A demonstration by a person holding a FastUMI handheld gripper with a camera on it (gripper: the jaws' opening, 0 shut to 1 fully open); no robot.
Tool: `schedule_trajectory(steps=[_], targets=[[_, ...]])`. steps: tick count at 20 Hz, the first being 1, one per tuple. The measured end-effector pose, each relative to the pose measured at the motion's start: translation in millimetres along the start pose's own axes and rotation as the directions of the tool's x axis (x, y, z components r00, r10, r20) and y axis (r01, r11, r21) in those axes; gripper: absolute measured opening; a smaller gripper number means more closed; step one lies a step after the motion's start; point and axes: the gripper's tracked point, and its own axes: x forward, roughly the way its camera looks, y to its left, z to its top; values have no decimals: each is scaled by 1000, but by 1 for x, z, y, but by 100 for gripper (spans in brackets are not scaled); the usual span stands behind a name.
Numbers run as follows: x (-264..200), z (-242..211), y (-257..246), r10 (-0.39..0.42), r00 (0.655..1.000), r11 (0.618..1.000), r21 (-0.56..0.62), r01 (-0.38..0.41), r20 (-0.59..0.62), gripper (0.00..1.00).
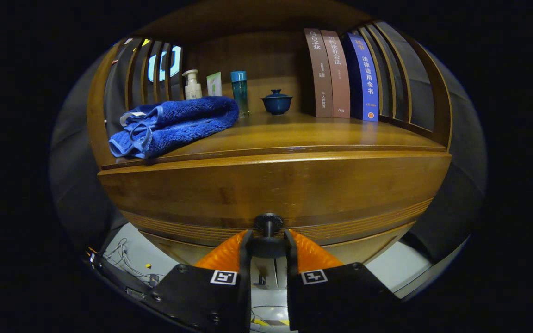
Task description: Pull open the drawer, take out the items inside it, and place them on the countertop above the cabinet.
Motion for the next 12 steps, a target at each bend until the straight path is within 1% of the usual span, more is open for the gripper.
schedule_trajectory(steps=[3, 5, 12], targets=[[-4, 0, 3, 15, 1000, 1000, 23, -15, 0, 35], [-11, -4, 3, 23, 1000, 1000, 12, -22, -1, 35], [-74, -35, 2, 33, 999, 999, 16, -33, -22, 35]])
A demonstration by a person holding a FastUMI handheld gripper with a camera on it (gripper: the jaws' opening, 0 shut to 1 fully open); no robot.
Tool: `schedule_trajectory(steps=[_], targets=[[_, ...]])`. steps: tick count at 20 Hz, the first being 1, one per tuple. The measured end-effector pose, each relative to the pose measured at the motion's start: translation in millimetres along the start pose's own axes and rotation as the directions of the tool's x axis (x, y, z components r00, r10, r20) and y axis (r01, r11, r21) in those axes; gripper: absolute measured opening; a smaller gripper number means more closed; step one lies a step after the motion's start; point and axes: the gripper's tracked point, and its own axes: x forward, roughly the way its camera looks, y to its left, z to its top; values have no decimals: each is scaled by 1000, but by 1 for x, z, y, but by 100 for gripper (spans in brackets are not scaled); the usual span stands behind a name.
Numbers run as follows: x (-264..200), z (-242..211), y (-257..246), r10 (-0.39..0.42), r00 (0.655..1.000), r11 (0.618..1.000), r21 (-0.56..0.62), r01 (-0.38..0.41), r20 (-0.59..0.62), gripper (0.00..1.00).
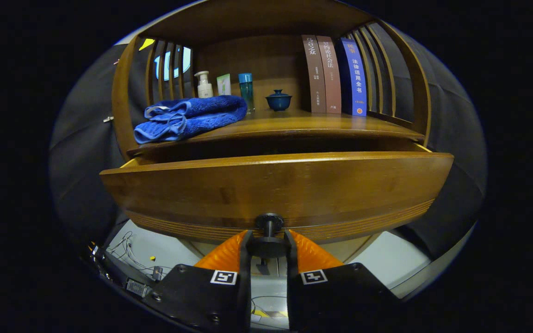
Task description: Pull open the drawer, take out the items inside it, and place them on the countertop above the cabinet.
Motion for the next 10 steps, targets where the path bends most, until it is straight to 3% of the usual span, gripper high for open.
schedule_trajectory(steps=[10], targets=[[-83, -44, 6, 35, 998, 999, 30, -34, -50, 35]])
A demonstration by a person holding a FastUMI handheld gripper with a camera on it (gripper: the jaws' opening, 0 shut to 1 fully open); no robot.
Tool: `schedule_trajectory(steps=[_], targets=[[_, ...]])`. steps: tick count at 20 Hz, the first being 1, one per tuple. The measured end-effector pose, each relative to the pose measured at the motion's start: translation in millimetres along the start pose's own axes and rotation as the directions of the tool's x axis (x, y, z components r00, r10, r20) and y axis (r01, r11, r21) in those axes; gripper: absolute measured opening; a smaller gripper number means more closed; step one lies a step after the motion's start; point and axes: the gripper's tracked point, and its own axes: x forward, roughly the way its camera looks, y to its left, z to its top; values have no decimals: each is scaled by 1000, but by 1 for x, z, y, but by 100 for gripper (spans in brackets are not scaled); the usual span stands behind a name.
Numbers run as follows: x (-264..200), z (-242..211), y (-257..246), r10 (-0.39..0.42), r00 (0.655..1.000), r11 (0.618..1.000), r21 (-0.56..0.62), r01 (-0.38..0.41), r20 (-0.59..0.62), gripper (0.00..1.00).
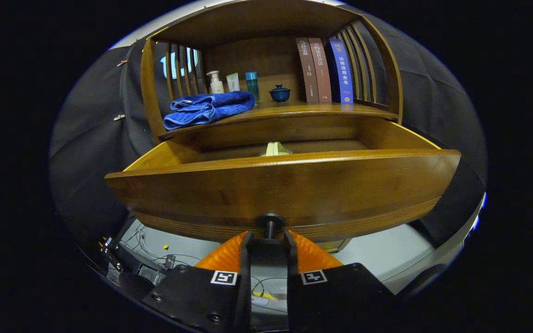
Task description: Pull open the drawer, take out the items inside it, and place them on the countertop above the cabinet.
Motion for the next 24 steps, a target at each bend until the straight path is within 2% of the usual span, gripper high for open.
schedule_trajectory(steps=[4, 7, 9, 10, 12, 16, 19, 21, 24], targets=[[-9, -21, -5, -13, 999, 1000, 10, 13, -46, 35], [-10, -20, -5, -13, 999, 1000, 4, 13, -33, 35], [-13, -21, -6, -13, 998, 1000, 15, 14, -56, 38], [-16, -18, -5, -16, 999, 1000, 13, 17, -48, 42], [-32, -7, -5, -33, 999, 999, -3, 33, 14, 50], [-62, 16, -3, -48, 996, 999, -11, 49, 78, 100], [-83, 57, 4, -29, 987, 999, -38, 35, 156, 97], [-90, 89, 8, -14, 982, 998, -55, 25, 189, 99], [-76, 138, 8, -7, 981, 997, -75, 22, 194, 100]])
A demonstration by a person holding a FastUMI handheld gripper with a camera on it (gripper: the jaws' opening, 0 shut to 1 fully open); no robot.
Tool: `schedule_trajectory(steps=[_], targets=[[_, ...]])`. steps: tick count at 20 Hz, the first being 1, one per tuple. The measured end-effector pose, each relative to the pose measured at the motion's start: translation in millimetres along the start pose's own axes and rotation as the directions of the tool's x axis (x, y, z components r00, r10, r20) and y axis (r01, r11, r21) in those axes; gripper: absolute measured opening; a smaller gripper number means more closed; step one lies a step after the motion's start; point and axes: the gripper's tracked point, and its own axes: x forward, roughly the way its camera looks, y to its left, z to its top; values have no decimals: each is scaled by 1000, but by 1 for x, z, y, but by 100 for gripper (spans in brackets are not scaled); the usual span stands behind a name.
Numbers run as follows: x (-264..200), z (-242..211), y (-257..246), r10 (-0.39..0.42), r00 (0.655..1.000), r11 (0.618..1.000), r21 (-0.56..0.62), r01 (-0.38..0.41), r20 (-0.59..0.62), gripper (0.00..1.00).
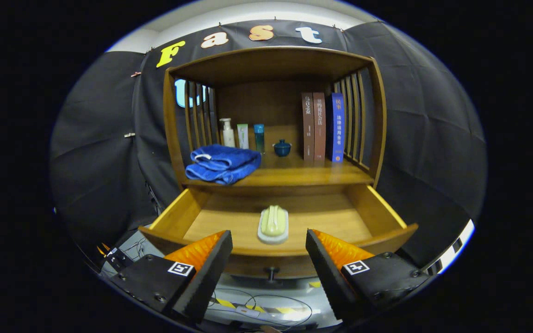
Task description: Pull open the drawer, take out the items inside it, and place them on the countertop above the cabinet.
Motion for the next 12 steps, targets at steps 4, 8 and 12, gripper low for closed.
schedule_trajectory(steps=[4, 8, 12], targets=[[54, 19, -2, 43, 989, 999, 38, -38, -139, 100], [108, 15, -14, 46, 953, 994, 113, -13, -301, 100], [155, -10, -8, 39, 892, 997, 83, -1, -450, 99]])
